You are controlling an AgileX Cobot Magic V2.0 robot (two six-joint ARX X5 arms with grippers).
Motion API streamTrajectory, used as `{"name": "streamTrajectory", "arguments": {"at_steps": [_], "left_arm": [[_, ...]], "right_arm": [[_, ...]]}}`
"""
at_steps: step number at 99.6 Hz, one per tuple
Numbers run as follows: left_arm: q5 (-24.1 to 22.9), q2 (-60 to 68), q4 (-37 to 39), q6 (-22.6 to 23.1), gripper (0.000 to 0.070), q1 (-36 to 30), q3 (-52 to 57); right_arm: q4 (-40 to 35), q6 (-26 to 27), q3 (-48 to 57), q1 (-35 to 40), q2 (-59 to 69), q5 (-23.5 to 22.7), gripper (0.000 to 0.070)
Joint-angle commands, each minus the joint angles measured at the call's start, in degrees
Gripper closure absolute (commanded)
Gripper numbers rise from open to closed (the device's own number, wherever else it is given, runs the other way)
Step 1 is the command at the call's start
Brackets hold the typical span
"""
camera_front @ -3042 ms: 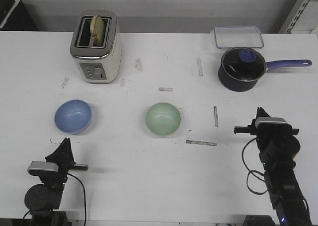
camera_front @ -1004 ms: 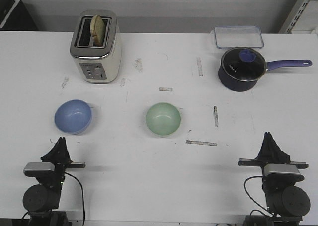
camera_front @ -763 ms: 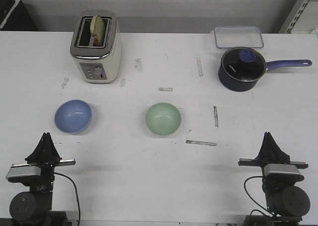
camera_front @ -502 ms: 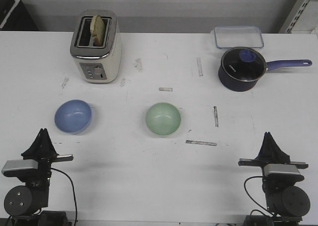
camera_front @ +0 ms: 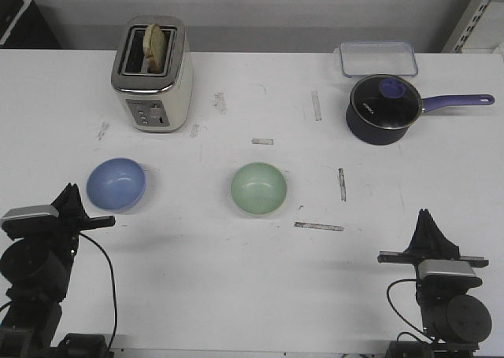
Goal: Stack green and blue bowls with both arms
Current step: 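Move the left gripper forward to the rim of the light blue bowl, then close the left gripper on the blue bowl's rim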
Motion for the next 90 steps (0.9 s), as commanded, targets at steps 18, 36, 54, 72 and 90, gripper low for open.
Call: {"name": "streamTrajectory", "arguments": {"at_steps": [18,36,54,72,90], "left_arm": [[-0.1,10.2,-4.8,-1.9,0.0698,0.1,7.6],[-0.1,17.3,-13.9,-2.3,0.0697,0.1,14.6],[0.2,25.0,-23.6,-2.3,0.0697,1.6,22.0],[7.1,32.5,-31.3,-4.0,0.0698,4.2,29.1],[11.4,37.9,-35.6,-4.9,0.0698,7.9,32.8]], "right_arm": [[0.6,0.6,-0.2,0.1,-0.1,0.0,0.069],[0.6,0.6,-0.2,0.1,-0.1,0.0,0.069],[0.6,0.6,-0.2,0.1,-0.1,0.0,0.069],[0.6,0.6,-0.2,0.1,-0.1,0.0,0.069],[0.6,0.6,-0.2,0.1,-0.1,0.0,0.069]]}}
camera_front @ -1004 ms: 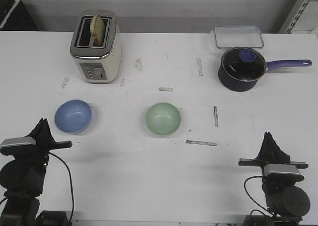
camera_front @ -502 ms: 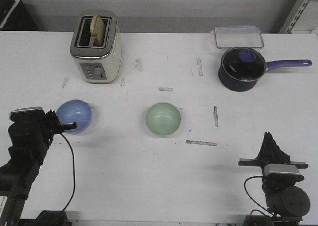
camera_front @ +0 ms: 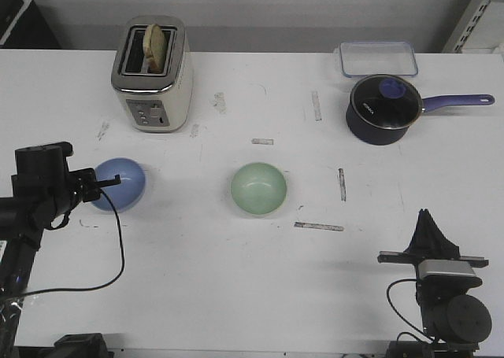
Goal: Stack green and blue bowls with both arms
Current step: 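Close the left gripper on the blue bowl's rim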
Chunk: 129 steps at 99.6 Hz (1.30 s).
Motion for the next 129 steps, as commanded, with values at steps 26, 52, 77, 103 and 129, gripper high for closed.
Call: {"name": "streamTrajectory", "arguments": {"at_steps": [26,52,77,103,129], "left_arm": [[9.5,6.1,0.5,-1.0,0.0697,8.3,1.3],[9.4,10.7,1.0,-0.9,0.0694,13.7,1.3],[9.4,15.3,0.0,-0.9,0.0441,14.0,1.2],[9.4,20.6,0.5,-1.1,0.0226,13.9,1.2],[9.5,23.8,1.5,-1.1,0.0236,12.6,1.2]], "right_arm": [[0.6,0.6,-0.2,0.1,-0.1,0.0,0.069],[0.6,0.6,-0.2,0.1,-0.1,0.0,0.069],[0.6,0.6,-0.2,0.1,-0.1,0.0,0.069],[0.6,0.6,-0.2,0.1,-0.1,0.0,0.069],[0.6,0.6,-0.2,0.1,-0.1,0.0,0.069]]}}
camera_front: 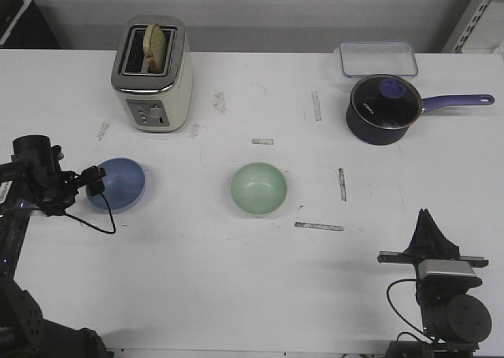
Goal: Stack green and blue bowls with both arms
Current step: 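Close the left gripper on the blue bowl's rim, then lift the blue bowl with the left gripper and place it onto the green bowl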
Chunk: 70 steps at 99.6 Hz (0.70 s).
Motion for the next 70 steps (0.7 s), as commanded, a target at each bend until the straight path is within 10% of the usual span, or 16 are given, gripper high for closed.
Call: {"name": "streamTrajectory", "arguments": {"at_steps": [1,20,35,70], "left_arm": [[0.1,1.1,0.1,-0.2,0.0246,-0.1,1.1],[0.1,1.6,1.6,-0.2,0.0278,-0.3,1.1],[0.1,1.9,1.1,-0.2,0.0472,-0.3,1.0],[0.1,3.6,1.0,-0.2,0.0503,-2.2,1.0]], "right_arm": [[0.6,0.6,-0.2,0.1,-0.1,0.0,0.069],[0.6,0.6,-0.2,0.1,-0.1,0.0,0.069],[0.6,0.6,-0.2,0.1,-0.1,0.0,0.069],[0.6,0.6,-0.2,0.1,-0.1,0.0,0.069]]}}
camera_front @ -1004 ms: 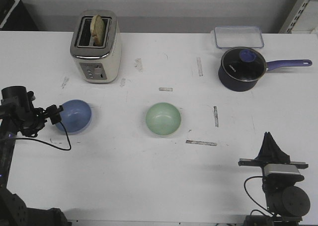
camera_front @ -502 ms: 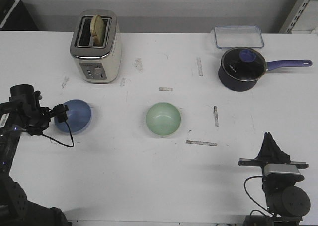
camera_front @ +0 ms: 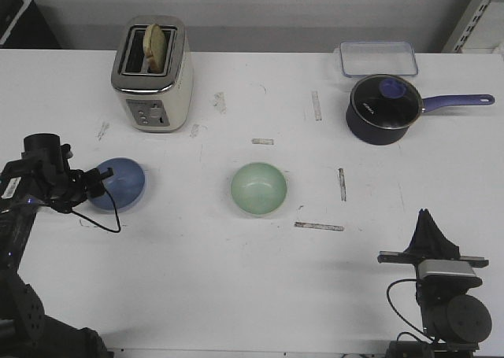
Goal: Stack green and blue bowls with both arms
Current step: 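Lift the blue bowl with the left gripper and place it onto the green bowl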
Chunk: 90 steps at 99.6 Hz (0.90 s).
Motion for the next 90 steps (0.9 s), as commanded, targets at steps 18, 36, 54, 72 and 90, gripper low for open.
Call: {"name": "streamTrajectory", "arguments": {"at_steps": [18,36,54,72,90], "left_arm": [[0.1,2.6,-0.2,-0.2,0.0659,-0.6,1.0],[0.1,2.5,0.4,-0.2,0.07,-0.6,1.0],[0.1,1.2,0.2,-1.2,0.07,-1.7,1.0],[1.6,-1.5,-0.1,-6.6,0.0699,-4.7,2.0],[1.6,-1.6,-1.5,-7.7,0.0699,-12.1,6.6]], "right_arm": [[0.6,0.6,-0.2,0.1,-0.1,0.0,0.069],[0.6,0.6,-0.2,0.1,-0.1,0.0,0.069],[0.6,0.6,-0.2,0.1,-0.1,0.0,0.069],[0.6,0.6,-0.2,0.1,-0.1,0.0,0.069],[0.6,0.6,-0.2,0.1,-0.1,0.0,0.069]]}}
